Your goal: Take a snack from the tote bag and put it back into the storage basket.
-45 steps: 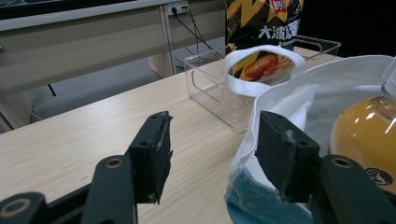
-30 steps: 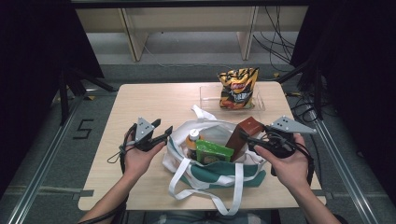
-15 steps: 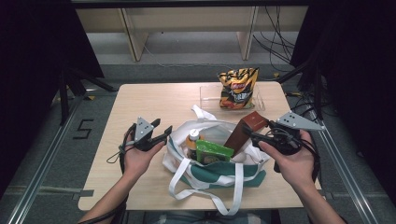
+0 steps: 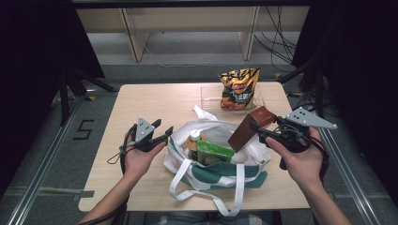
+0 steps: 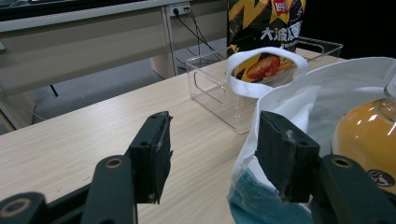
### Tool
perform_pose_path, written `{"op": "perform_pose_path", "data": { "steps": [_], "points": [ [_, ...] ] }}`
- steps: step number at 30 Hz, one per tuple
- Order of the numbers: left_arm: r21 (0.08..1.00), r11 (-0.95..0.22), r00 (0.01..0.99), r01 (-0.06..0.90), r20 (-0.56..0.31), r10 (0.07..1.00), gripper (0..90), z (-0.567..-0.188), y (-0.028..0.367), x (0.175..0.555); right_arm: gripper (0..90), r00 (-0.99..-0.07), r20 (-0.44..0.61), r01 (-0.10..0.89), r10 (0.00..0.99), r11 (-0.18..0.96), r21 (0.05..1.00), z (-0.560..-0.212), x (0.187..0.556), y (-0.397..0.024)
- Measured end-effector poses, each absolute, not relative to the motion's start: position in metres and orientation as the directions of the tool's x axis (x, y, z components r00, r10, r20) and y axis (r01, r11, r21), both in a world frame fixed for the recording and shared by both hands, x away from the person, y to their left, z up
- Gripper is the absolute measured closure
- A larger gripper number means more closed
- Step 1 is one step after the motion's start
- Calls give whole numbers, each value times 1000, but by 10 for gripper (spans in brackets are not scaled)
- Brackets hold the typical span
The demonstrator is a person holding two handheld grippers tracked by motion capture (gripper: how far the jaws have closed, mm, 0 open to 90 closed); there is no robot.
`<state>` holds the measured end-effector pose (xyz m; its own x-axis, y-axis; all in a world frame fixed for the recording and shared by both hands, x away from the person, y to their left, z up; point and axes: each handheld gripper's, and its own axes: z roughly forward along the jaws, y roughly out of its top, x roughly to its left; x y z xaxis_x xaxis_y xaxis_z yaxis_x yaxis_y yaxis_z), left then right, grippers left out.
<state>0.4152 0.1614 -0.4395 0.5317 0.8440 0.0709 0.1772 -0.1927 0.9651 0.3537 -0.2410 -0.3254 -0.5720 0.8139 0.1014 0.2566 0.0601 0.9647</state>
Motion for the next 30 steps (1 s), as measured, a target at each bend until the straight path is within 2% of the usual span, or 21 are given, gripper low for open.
{"op": "perform_pose_path", "data": {
  "steps": [8, 15, 16, 30],
  "points": [
    [965, -192, 529, 176, 72, 845, 443, -439, 162, 415, 390, -562, 127, 260, 818, 28, 965, -318, 351, -243],
    [966, -190, 529, 177, 70, 846, 443, -439, 162, 415, 390, -563, 89, 219, 822, 44, 975, -313, 353, -247],
    [966, -190, 528, 177, 70, 846, 443, -439, 162, 415, 390, -560, 115, 240, 821, 28, 970, -312, 352, -246],
    [965, -192, 532, 179, 69, 844, 443, -440, 160, 416, 390, -546, 86, 198, 834, 29, 980, -298, 355, -251]
  ]
}}
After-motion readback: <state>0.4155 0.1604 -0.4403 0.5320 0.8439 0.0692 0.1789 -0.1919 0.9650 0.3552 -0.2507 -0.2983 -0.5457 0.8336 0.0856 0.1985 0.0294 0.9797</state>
